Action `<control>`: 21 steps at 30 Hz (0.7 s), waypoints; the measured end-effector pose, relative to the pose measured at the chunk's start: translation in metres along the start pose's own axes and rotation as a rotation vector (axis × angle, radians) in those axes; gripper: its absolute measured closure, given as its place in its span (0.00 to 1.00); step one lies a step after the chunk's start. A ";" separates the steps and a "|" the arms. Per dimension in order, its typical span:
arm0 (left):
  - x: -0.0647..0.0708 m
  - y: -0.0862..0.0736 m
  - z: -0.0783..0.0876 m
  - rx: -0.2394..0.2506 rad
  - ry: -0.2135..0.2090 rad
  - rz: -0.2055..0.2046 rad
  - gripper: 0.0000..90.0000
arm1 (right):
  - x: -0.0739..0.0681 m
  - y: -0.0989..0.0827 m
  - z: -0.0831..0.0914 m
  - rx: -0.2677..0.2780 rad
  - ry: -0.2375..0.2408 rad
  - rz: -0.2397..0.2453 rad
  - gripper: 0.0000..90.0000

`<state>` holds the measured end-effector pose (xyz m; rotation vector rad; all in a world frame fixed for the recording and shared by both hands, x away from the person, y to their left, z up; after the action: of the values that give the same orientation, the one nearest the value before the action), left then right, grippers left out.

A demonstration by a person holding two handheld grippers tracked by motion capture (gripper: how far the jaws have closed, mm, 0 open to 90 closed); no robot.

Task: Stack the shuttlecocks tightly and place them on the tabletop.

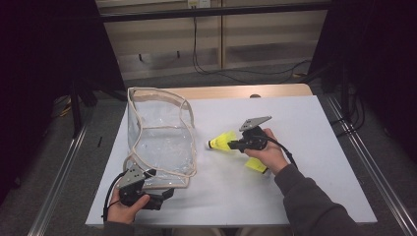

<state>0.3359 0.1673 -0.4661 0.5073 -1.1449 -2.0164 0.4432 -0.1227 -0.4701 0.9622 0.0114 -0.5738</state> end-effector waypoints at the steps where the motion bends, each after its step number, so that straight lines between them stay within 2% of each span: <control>1: 0.000 0.000 0.000 0.000 0.000 0.000 0.04 | 0.000 -0.001 0.000 -0.005 0.003 -0.002 0.99; 21: 0.000 0.000 0.000 0.001 0.000 -0.001 0.04 | 0.003 -0.004 0.003 -0.009 -0.030 -0.012 0.84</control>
<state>0.3358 0.1674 -0.4661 0.5077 -1.1457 -2.0170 0.4433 -0.1278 -0.4722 0.9451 -0.0076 -0.5985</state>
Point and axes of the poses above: each handheld gripper's, and its own axes: z roughly backward along the jaws, y roughly out of its top, x roughly to its right, the point moved 7 cm from there along -z, roughly forward along the jaws, and after that the axes turned 13 degrees about y, right-handed, at the moved point
